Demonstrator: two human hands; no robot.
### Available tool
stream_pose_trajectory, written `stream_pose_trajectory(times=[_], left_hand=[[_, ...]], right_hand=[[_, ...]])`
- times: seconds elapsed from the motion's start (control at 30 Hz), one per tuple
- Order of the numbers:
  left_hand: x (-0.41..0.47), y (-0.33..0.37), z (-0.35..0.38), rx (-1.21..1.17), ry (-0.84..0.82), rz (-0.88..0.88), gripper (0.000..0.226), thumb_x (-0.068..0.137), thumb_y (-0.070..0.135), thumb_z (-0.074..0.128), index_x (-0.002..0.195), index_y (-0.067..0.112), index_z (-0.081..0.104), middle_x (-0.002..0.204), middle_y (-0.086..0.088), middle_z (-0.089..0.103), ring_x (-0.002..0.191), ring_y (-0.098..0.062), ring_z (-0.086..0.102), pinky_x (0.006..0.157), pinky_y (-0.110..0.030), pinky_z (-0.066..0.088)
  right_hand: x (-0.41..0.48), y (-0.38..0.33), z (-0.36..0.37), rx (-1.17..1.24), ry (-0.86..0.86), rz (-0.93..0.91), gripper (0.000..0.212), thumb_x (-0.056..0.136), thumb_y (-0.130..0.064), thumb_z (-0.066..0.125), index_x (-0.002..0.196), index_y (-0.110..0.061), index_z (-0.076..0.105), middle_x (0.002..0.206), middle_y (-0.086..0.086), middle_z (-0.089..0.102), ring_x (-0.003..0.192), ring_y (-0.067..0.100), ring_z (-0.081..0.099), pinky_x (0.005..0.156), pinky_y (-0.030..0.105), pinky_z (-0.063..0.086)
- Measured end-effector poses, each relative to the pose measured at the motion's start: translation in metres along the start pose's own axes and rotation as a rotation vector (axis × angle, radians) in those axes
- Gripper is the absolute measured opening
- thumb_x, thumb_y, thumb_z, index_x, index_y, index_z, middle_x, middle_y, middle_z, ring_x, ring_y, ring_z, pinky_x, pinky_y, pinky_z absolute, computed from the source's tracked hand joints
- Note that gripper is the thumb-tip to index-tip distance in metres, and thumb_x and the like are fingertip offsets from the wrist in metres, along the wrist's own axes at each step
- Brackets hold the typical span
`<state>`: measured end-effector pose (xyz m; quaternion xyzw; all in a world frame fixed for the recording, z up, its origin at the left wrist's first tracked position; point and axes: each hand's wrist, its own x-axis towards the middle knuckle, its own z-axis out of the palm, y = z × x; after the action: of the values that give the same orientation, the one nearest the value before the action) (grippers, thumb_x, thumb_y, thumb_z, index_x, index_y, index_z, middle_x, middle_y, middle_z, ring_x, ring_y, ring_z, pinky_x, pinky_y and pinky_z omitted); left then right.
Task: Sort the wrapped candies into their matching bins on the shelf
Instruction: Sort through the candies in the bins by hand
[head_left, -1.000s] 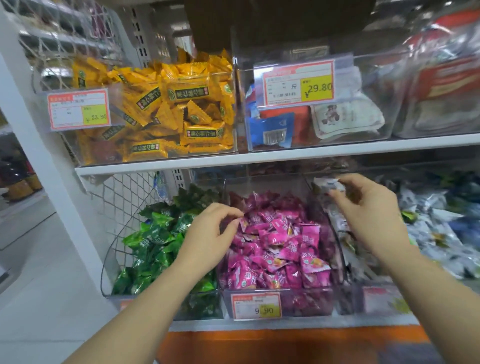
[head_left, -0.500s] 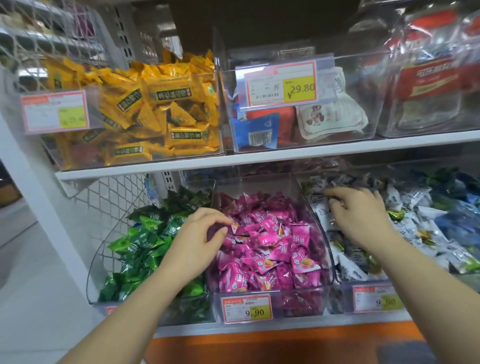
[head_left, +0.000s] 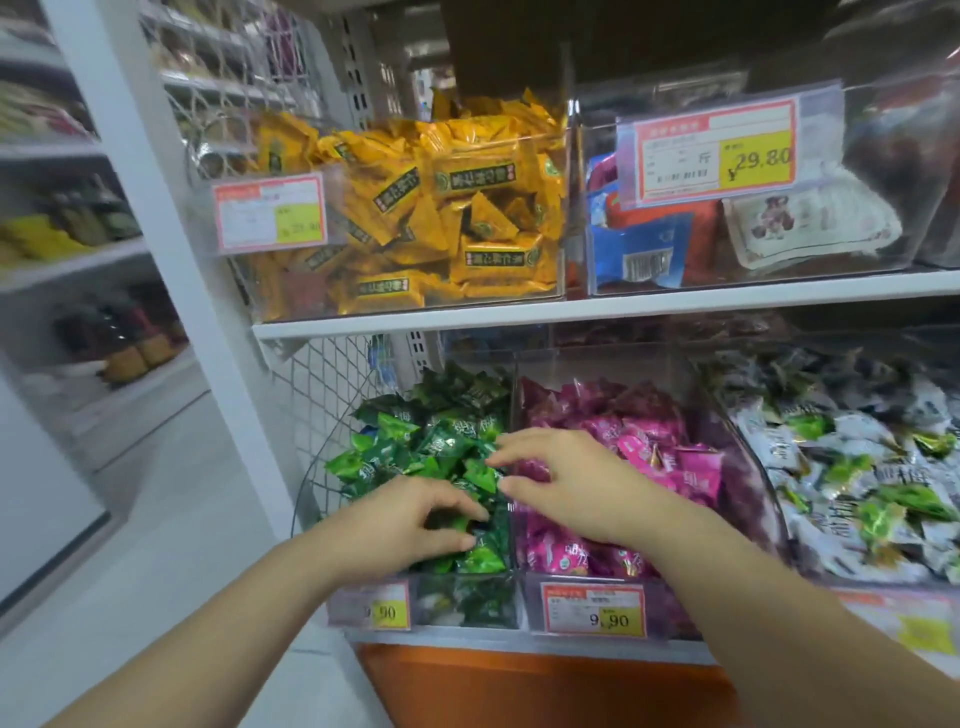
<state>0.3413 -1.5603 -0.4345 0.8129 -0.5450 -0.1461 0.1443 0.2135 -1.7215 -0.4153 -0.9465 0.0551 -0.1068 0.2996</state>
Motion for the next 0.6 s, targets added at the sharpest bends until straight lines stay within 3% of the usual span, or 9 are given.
stream_pose_trajectory(times=[0.07, 0.17, 0.3, 0.6], left_hand=[[0.003, -0.007, 0.002, 0.143, -0.092, 0.007, 0.035, 0.089, 0.035, 0.062, 0.124, 0.036, 0.059, 0.129, 0.017, 0.054, 0.117, 0.001, 0.049, 0.106, -0.024, 0.035], [0.005, -0.013, 0.003, 0.295, -0.069, 0.055, 0.034, 0.091, 0.028, 0.060, 0.124, 0.034, 0.060, 0.134, 0.015, 0.049, 0.117, -0.004, 0.047, 0.105, -0.026, 0.035], [0.003, -0.022, -0.005, 0.356, -0.051, 0.079, 0.033, 0.089, 0.018, 0.056, 0.117, 0.032, 0.065, 0.126, 0.014, 0.051, 0.105, -0.004, 0.053, 0.092, -0.023, 0.041], [-0.009, -0.029, -0.022, 0.510, -0.031, 0.013, 0.026, 0.092, 0.037, 0.056, 0.117, 0.038, 0.064, 0.118, 0.015, 0.049, 0.111, -0.007, 0.044, 0.089, -0.023, 0.038]], right_hand=[[0.002, 0.000, 0.004, -0.004, -0.053, 0.013, 0.028, 0.092, -0.031, 0.058, 0.119, -0.030, 0.063, 0.148, -0.010, 0.037, 0.134, 0.008, 0.035, 0.112, 0.026, 0.021], [0.003, 0.001, 0.003, 0.013, -0.074, 0.024, 0.024, 0.091, -0.031, 0.058, 0.115, -0.032, 0.065, 0.148, -0.014, 0.035, 0.135, 0.006, 0.033, 0.114, 0.031, 0.024], [0.001, 0.003, 0.001, 0.060, -0.097, 0.020, 0.022, 0.091, -0.028, 0.059, 0.112, -0.033, 0.066, 0.148, -0.016, 0.035, 0.135, 0.004, 0.033, 0.114, 0.033, 0.027], [0.002, 0.003, 0.000, 0.071, -0.117, 0.038, 0.021, 0.091, -0.027, 0.060, 0.111, -0.030, 0.066, 0.148, -0.014, 0.036, 0.128, 0.005, 0.041, 0.108, 0.026, 0.031]])
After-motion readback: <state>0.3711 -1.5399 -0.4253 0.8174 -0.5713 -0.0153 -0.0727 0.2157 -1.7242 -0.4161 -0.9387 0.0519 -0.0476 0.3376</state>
